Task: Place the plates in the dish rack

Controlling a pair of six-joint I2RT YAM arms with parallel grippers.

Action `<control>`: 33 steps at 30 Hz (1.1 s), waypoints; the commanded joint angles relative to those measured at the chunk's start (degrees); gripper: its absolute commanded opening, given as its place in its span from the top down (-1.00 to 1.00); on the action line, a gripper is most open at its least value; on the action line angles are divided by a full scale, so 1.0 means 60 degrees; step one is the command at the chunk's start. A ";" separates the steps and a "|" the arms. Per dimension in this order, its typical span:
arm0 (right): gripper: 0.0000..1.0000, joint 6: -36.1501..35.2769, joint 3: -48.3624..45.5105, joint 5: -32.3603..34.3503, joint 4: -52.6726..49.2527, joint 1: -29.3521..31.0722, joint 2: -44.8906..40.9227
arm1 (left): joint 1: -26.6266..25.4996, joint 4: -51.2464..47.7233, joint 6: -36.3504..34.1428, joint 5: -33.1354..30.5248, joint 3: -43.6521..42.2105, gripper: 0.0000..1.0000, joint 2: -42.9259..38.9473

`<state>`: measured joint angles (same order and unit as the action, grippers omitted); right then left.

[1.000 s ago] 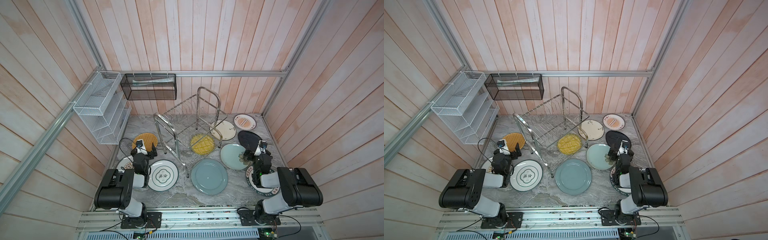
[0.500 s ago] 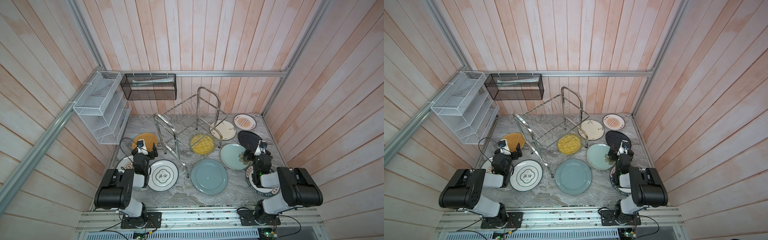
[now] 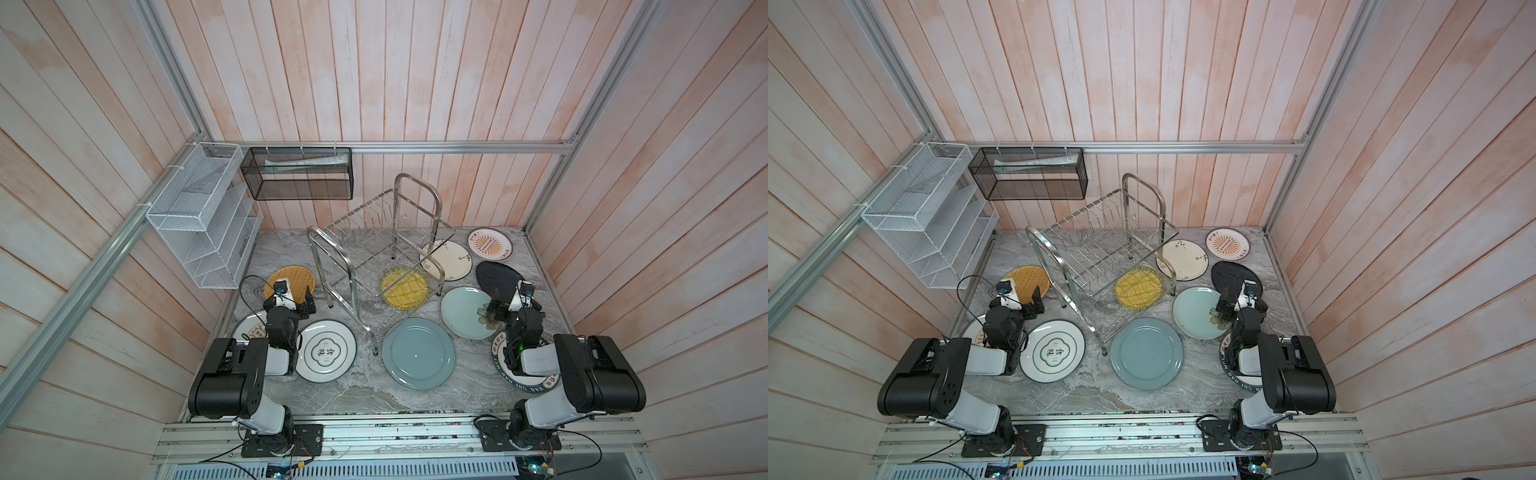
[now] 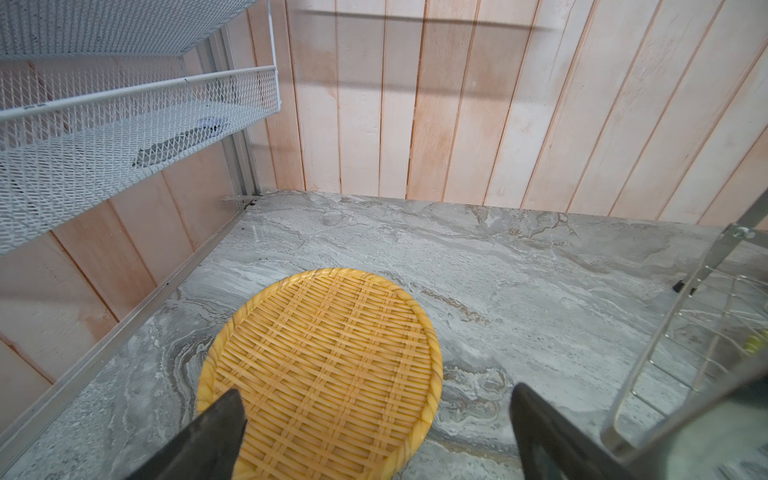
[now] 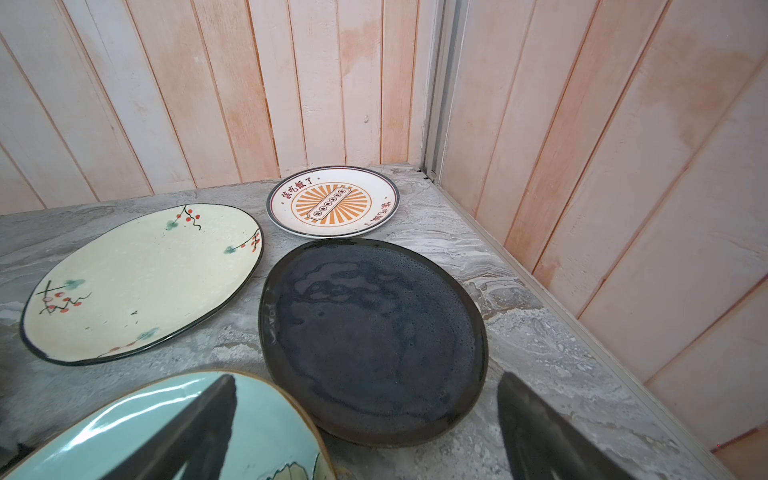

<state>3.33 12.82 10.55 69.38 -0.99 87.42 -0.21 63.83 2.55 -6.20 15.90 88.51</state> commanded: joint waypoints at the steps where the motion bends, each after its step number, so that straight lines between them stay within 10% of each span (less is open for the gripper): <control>1: -0.95 0.0005 0.0142 -0.0005 -0.0017 0.0021 -0.0099 | 0.0042 -0.0048 -0.0131 0.0103 0.0114 -1.00 -0.0028; 14: -0.95 0.0052 0.0059 -0.0005 0.0191 -0.0007 -0.0153 | 0.0095 0.0002 0.0172 -0.0544 0.0048 -1.00 -0.0306; 21: -0.95 0.1698 0.0393 0.2158 -0.3246 0.0470 -0.4029 | -0.0746 -0.4922 0.0982 -0.1690 0.1074 -1.00 -0.3675; 26: -0.95 0.4807 0.1224 0.2171 -0.6002 0.0444 -0.5476 | -0.0843 -0.9459 0.5010 -0.1519 0.1772 -1.00 -0.6465; 33: -0.96 0.7411 0.1064 -0.0773 -0.7380 -0.0964 -0.6470 | -0.0667 -1.3931 0.6571 0.0389 0.2475 -1.00 -0.8489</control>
<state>37.63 20.75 14.87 31.05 -3.38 49.78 -4.45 -2.13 35.24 -11.14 29.32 39.16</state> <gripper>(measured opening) 0.978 0.999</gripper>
